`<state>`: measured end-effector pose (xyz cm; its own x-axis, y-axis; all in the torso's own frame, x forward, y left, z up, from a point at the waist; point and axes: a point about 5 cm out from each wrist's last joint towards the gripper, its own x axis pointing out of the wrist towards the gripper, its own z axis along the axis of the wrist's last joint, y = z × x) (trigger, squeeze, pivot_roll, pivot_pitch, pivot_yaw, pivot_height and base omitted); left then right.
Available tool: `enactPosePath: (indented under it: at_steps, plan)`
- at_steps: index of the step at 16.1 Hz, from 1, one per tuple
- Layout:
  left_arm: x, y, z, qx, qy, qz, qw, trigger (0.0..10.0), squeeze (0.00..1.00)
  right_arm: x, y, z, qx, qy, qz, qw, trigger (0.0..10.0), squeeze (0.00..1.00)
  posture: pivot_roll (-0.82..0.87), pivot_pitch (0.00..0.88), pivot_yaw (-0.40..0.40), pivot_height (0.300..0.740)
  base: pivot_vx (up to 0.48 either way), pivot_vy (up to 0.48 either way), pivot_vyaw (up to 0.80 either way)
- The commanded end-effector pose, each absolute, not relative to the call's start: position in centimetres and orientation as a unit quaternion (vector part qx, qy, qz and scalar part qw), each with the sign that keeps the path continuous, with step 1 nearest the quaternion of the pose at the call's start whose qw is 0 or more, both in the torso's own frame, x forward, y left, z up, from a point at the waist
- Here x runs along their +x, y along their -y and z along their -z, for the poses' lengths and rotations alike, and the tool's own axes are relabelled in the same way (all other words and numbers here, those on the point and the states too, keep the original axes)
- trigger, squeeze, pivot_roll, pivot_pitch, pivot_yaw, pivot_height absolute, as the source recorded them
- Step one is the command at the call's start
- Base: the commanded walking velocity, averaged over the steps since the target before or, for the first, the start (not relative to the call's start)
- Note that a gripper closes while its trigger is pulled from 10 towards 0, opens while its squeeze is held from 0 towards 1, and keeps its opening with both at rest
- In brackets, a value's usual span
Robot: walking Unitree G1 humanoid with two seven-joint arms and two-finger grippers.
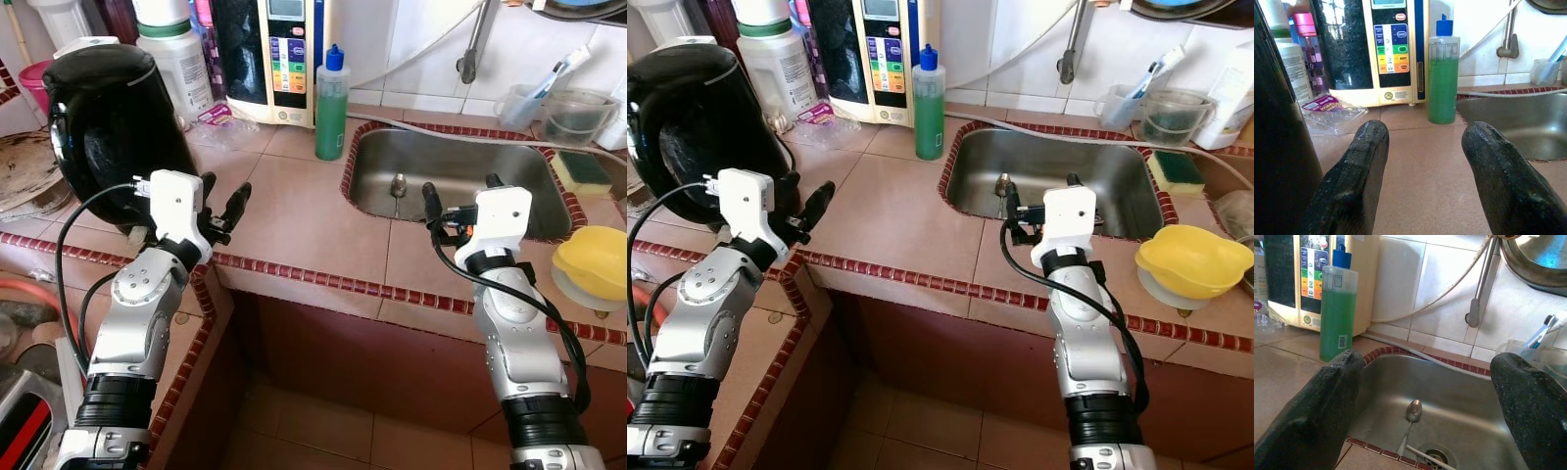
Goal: Kitchen organization
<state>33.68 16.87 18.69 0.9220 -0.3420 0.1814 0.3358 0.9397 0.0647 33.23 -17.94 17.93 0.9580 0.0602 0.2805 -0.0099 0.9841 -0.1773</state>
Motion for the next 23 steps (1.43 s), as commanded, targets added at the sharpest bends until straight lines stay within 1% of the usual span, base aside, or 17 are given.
enactPosePath:
  at_steps: [1, 3, 23]
  plan:
    - [33.57, -16.91, -19.36, 0.016, 0.109, 0.178, 0.978, 10.0, 0.0, 33.37, 18.03, -17.91, -0.091, 0.139, -0.017, 0.986, 10.0, 0.0, -0.17, 0.0, 0.027, 0.74, 0.0, -0.326, -0.64]
    - [33.58, -17.0, -19.38, 0.012, 0.11, 0.176, 0.978, 10.0, 0.0, 33.24, 18.04, -17.9, -0.093, 0.143, -0.019, 0.985, 10.0, 0.0, -0.17, 0.0, 0.026, 0.74, 0.0, -0.401, -0.57]
    - [33.78, -17.04, -19.46, 0.005, 0.112, 0.166, 0.98, 10.0, 0.0, 33.31, 18.15, -18.4, -0.107, 0.157, -0.028, 0.981, 10.0, 0.0, -0.18, 0.0, 0.017, 0.74, 0.0, -0.37, 0.0]
